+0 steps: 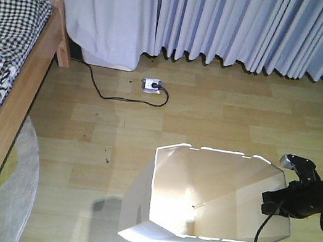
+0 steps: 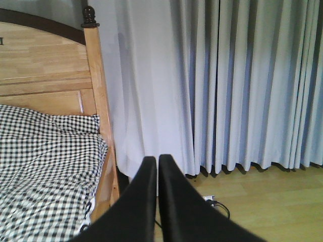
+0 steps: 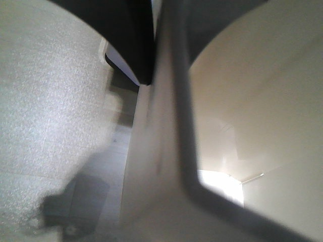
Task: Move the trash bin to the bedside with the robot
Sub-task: 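Carry the bin in the right gripper to the floor beside the bed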
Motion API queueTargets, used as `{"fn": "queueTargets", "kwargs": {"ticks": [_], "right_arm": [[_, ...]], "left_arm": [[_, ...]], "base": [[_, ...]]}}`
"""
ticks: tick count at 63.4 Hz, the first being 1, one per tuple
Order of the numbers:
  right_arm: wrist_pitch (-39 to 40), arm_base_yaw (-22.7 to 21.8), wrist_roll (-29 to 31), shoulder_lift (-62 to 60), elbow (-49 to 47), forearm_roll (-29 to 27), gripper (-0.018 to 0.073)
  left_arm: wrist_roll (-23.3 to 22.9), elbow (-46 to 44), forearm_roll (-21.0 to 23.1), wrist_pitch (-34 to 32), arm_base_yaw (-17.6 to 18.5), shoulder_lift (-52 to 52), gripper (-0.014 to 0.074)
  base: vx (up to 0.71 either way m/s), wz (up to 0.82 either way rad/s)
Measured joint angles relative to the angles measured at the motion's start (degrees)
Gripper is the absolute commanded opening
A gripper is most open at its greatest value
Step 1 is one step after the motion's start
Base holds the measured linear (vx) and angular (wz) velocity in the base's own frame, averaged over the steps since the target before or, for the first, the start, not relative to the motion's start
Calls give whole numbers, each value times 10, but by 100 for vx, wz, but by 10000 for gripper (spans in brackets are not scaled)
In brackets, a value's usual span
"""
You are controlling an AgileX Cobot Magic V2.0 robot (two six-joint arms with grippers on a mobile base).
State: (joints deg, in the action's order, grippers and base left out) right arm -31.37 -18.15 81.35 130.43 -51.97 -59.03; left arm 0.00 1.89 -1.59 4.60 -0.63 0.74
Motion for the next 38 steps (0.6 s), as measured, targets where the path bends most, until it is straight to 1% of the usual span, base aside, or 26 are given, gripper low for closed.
{"fn": "queueTargets", "kwargs": {"ticks": [20,38], "right_arm": [[0,0,0,0,0,0,-4],[0,0,0,0,0,0,-4]], "left_arm": [[0,0,0,0,0,0,-6],[0,0,0,0,0,0,-6]], "base": [[22,-3],[22,5]]}}
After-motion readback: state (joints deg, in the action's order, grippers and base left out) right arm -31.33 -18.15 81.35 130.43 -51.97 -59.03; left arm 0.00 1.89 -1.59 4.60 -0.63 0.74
